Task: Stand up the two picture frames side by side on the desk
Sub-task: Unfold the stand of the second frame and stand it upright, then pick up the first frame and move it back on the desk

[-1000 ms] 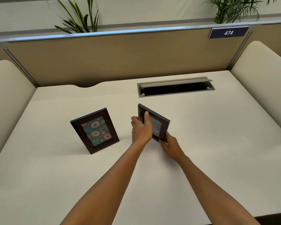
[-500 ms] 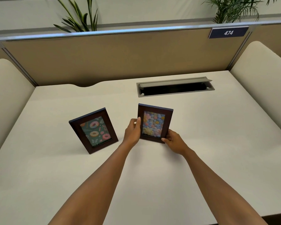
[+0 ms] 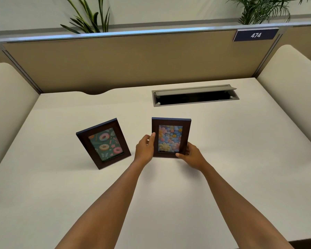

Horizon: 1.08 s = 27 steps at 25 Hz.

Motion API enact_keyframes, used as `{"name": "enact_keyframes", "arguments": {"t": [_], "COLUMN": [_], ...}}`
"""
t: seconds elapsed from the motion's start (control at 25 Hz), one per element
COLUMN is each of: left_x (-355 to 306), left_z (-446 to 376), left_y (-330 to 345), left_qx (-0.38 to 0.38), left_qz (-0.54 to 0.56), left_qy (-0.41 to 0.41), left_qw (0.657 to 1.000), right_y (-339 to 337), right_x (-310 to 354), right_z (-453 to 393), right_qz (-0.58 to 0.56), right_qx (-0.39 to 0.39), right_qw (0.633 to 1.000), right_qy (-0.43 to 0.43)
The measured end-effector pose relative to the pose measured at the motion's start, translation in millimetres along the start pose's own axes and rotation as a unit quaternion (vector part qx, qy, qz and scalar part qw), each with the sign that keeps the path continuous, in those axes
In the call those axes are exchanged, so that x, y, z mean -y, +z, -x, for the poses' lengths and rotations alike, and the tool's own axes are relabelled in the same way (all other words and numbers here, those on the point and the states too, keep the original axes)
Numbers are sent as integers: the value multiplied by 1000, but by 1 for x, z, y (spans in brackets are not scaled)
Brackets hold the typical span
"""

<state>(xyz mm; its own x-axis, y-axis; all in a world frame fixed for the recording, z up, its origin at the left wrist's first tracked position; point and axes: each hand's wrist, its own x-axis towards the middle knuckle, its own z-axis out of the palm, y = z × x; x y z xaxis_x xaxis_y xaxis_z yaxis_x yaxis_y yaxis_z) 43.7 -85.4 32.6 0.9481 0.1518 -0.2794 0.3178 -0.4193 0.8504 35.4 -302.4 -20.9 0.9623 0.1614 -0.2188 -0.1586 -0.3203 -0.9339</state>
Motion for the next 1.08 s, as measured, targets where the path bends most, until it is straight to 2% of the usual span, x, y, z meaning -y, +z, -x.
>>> {"name": "enact_keyframes", "arguments": {"t": [0.2, 0.48, 0.56, 0.64, 0.72, 0.8, 0.88, 1.0, 1.08], "left_x": [6, 13, 21, 33, 46, 57, 66, 69, 72], "left_z": [-2, 3, 6, 11, 19, 27, 31, 33, 33], "left_y": [-1, -1, -2, -2, -3, -7, -16, -32, -42], "left_qx": [3, -32, -67, -98, -143, -228, -311, -363, -386], "left_qz": [13, 39, 51, 61, 71, 50, 12, 19, 62], "left_qy": [8, 25, 24, 20, 22, 48, 78, 57, 21], "left_qw": [1000, 998, 996, 993, 987, 971, 947, 930, 920], "right_y": [4, 25, 34, 43, 52, 66, 82, 106, 119], "right_x": [-7, -14, -17, -17, -16, -13, -6, 10, 22], "right_z": [1, 16, 24, 32, 37, 40, 40, 34, 30], "right_qz": [-9, 10, 27, 85, 149, 190, 206, 214, 199], "right_qx": [-23, -148, -227, -314, -342, -312, -265, -165, -106], "right_qw": [1000, 987, 970, 939, 907, 888, 886, 903, 925], "right_qy": [-10, -57, -75, -114, -196, -279, -320, -335, -307]}}
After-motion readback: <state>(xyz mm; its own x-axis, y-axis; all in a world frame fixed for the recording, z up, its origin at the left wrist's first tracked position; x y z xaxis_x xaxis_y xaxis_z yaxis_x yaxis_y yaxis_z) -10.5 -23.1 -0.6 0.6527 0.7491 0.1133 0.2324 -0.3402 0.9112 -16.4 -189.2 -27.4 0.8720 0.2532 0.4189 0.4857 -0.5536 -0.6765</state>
